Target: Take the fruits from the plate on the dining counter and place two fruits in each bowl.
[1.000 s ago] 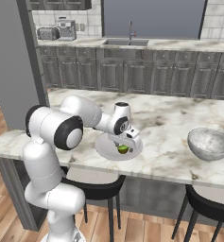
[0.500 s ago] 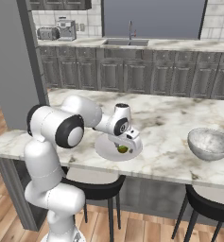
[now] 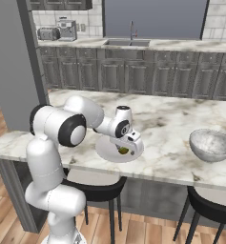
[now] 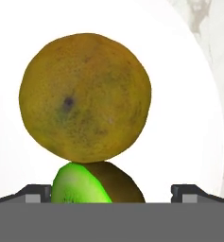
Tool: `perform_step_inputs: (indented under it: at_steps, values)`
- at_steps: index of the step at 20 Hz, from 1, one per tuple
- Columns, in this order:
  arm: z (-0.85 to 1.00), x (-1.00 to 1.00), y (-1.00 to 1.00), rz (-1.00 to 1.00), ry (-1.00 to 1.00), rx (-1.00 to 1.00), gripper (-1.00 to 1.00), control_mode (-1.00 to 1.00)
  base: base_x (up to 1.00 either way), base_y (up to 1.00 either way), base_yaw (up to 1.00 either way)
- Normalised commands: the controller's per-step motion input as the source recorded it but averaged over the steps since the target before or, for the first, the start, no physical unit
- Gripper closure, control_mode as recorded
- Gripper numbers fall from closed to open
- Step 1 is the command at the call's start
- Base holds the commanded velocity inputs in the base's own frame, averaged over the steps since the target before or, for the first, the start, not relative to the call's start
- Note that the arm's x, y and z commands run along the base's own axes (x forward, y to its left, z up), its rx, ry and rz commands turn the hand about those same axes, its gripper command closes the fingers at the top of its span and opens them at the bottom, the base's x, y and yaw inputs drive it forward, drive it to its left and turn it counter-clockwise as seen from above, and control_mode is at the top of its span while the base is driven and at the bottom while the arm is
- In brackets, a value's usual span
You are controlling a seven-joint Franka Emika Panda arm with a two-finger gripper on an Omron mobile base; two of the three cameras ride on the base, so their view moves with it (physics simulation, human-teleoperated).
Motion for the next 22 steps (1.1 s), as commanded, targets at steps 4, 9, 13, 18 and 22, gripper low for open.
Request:
perform_step_inputs:
  at_steps: [4, 9, 13, 18, 22]
  values:
    - [-0.08, 0.08, 0.00, 0.00, 0.00, 0.00, 1.00, -1.00, 0.00, 0.00, 0.00]
    - [-0.01, 0.09, 0.00, 0.00, 0.02, 0.00, 1.00, -1.00, 0.00, 0.00, 0.00]
    - [0.00, 0.06, 0.00, 0.00, 0.05, 0.00, 1.00, -1.00, 0.00, 0.00, 0.00]
    - [0.18, 0.00, -0.02, 0.00, 0.02, 0.00, 1.00, -1.00, 0.00, 0.00, 0.00]
    - [0.45, -0.19, -0.04, 0.00, 0.00, 0.00, 1.00, -1.00, 0.00, 0.00, 0.00]
